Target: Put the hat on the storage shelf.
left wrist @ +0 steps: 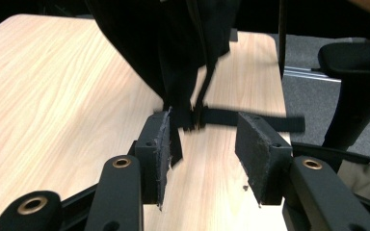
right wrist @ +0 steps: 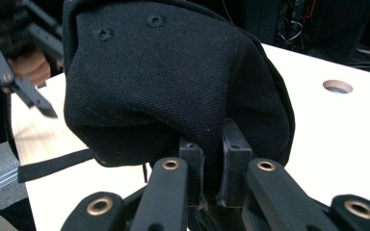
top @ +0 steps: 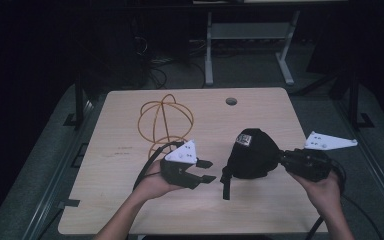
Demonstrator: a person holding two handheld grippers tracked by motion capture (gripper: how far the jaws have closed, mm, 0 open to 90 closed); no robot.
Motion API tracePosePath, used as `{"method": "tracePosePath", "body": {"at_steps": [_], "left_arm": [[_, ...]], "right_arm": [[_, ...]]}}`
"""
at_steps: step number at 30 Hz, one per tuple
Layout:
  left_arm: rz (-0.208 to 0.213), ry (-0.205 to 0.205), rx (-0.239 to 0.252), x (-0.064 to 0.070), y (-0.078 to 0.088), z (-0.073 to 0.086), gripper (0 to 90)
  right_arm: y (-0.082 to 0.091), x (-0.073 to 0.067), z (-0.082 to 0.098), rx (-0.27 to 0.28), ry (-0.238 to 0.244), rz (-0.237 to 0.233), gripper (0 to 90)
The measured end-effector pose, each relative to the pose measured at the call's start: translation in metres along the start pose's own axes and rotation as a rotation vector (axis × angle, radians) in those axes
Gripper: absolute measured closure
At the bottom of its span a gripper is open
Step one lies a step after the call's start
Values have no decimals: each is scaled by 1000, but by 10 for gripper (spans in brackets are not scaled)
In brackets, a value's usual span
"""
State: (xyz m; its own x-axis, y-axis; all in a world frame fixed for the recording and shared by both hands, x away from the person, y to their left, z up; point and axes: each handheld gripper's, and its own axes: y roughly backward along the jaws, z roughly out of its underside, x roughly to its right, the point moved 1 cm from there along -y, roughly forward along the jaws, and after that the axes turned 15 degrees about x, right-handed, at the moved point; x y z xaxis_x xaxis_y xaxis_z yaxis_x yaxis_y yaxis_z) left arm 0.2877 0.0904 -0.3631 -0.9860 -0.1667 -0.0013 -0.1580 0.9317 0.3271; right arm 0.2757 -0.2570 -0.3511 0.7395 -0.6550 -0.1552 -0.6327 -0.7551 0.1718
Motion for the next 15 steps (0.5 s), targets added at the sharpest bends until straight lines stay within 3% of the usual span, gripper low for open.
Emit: {"method": "tracePosePath", "body": {"at_steps": [7,15], "left_arm": [[-26,13,-7,2,7,17,532],[-56,-3,-53,9,9,39,457]], "right_arm": [[-7,0,-15,-7,-1,-8,826],[-13,0,-26,-7,-9,-19,826]]}}
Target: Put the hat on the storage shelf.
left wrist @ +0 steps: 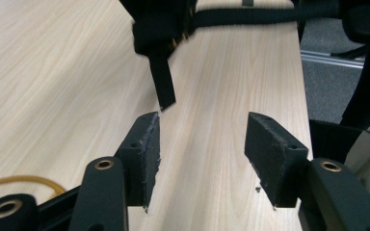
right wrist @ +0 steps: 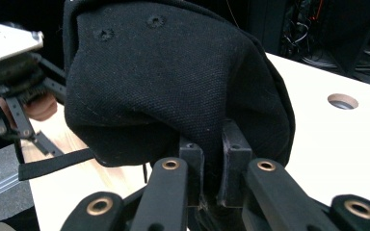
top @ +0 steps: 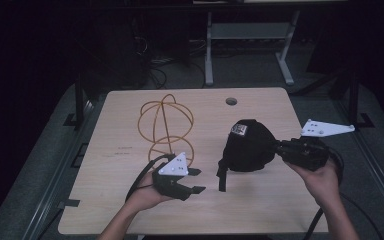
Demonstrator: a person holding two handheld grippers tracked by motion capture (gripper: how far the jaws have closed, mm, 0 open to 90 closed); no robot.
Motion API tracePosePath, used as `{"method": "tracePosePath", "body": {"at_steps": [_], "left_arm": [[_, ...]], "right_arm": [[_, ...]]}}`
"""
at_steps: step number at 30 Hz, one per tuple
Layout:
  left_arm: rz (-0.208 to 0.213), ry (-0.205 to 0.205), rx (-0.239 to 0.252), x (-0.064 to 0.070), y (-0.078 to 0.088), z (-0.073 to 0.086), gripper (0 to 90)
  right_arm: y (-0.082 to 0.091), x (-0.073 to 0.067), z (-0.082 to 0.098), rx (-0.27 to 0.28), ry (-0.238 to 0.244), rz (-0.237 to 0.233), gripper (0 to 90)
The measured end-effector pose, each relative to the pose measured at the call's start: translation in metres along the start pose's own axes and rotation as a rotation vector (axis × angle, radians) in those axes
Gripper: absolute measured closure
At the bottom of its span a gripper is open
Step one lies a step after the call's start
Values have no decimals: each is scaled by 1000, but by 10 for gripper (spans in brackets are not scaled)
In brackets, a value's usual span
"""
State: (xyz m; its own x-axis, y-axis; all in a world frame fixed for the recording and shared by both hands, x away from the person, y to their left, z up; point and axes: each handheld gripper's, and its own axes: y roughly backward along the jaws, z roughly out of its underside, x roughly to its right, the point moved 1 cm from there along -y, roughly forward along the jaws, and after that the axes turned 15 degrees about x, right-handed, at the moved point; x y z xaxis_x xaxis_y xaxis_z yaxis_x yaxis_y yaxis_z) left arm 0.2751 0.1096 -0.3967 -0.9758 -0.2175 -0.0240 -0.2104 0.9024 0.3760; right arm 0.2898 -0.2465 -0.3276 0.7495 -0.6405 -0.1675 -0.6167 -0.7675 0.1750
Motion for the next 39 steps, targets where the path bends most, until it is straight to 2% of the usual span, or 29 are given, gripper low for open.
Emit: {"method": "tracePosePath", "body": {"at_steps": [4,5,17,22,27,39], "left_arm": [[-6,-14,-19,3,-1,7,440],[-14,-11,-19,3,-3,12,424],[-40,-9,-42,4,-2,28,368],[-41,-11,-39,4,-1,30,360],[-42,-4,-34,5,-2,33,356],[-33,-11,-47,4,-3,37,355]], "right_arm": [[-1,0,-6,-1,-3,-1,825],[-3,1,-10,3,-1,-1,826],[-19,-2,-37,-3,12,-31,825],[-25,-4,-47,-4,15,-42,825],[-38,-10,-65,-3,40,-64,824],[-60,-20,-92,-14,73,-98,824]]}}
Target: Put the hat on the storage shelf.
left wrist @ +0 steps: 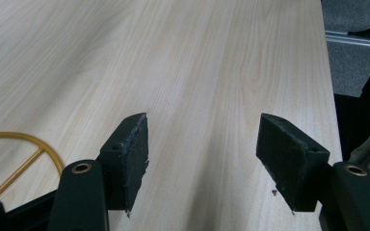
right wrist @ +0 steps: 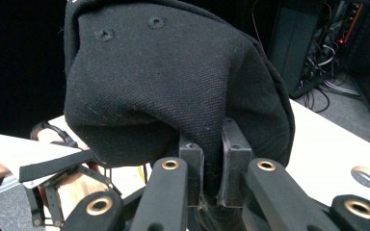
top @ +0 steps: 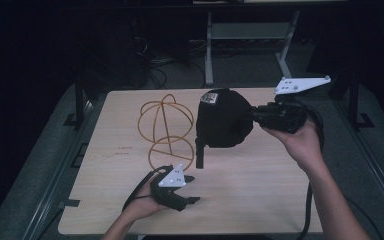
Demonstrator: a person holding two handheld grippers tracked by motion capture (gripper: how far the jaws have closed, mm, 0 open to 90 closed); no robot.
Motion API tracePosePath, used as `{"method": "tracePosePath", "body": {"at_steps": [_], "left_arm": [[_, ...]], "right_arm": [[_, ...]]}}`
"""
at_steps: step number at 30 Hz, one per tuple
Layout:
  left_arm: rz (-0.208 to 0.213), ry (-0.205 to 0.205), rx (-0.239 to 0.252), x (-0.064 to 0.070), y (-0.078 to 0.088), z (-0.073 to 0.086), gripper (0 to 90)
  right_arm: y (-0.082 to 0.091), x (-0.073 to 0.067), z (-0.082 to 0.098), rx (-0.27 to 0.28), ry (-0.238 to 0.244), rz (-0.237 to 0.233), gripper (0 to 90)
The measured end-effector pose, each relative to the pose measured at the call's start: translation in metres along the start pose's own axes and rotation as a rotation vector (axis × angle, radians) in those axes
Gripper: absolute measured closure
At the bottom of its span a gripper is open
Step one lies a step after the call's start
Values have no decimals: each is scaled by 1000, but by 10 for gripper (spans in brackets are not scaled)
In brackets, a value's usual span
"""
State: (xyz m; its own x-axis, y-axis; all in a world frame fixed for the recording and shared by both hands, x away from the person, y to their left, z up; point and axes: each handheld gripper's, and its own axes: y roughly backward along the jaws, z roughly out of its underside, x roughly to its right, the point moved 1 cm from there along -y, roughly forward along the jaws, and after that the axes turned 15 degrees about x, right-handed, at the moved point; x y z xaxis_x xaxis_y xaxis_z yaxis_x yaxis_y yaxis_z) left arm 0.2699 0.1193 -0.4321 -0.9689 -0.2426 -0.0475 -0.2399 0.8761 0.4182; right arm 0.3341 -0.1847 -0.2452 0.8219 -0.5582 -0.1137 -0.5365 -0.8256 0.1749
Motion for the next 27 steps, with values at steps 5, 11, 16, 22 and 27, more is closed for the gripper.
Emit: {"method": "tracePosePath", "body": {"at_steps": [5,11,16,22,27], "left_arm": [[5,38,9,0,0,1,351],[-3,24,10,-2,2,1,349],[0,18,-4,-4,2,3,349],[3,15,-1,-4,0,4,349],[-2,17,5,-4,1,5,349]], "right_arm": [[-15,-5,-16,-1,14,-26,823],[-33,-12,-32,-22,41,-51,823],[-50,-18,-46,-35,52,-75,822],[-72,-23,-55,-61,59,-99,821],[-89,-27,-62,-79,69,-134,821]]}}
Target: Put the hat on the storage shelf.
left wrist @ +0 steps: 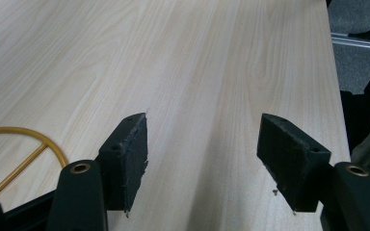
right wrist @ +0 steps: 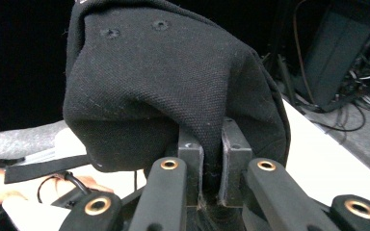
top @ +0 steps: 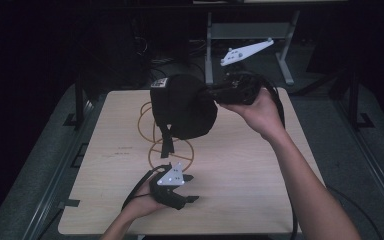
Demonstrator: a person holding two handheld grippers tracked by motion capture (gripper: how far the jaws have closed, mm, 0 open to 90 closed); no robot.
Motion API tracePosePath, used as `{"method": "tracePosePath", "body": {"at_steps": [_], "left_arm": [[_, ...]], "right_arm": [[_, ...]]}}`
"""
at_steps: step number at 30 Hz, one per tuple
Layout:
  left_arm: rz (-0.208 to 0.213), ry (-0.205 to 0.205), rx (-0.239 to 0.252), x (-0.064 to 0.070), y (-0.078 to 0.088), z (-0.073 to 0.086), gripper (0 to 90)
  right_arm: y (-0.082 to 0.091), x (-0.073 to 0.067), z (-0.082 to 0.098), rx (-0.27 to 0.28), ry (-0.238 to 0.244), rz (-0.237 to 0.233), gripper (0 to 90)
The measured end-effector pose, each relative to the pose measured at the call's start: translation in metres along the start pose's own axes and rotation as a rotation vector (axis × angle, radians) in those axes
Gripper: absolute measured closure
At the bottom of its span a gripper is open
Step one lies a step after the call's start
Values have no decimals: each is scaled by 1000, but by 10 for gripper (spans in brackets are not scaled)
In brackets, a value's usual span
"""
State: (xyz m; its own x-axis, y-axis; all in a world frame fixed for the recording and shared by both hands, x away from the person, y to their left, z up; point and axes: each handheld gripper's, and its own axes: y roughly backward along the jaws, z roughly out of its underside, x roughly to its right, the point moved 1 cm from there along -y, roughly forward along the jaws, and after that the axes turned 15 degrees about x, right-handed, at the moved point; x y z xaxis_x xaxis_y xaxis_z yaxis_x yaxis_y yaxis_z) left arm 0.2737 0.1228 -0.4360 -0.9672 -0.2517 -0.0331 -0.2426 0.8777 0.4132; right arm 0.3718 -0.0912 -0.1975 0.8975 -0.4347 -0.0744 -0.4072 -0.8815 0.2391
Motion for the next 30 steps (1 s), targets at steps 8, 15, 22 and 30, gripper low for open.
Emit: {"method": "tracePosePath", "body": {"at_steps": [8,15,22,30], "left_arm": [[5,-10,0,-1,-1,1,349],[16,-24,-10,-1,-2,1,349],[12,-6,-7,0,-1,1,349],[11,-9,-3,-1,0,1,349]], "right_arm": [[-23,0,-8,-10,13,-33,821],[-47,0,-17,-20,8,-57,821],[-59,1,-21,-11,-2,-68,819],[-80,5,-21,-16,-36,-88,793]]}}
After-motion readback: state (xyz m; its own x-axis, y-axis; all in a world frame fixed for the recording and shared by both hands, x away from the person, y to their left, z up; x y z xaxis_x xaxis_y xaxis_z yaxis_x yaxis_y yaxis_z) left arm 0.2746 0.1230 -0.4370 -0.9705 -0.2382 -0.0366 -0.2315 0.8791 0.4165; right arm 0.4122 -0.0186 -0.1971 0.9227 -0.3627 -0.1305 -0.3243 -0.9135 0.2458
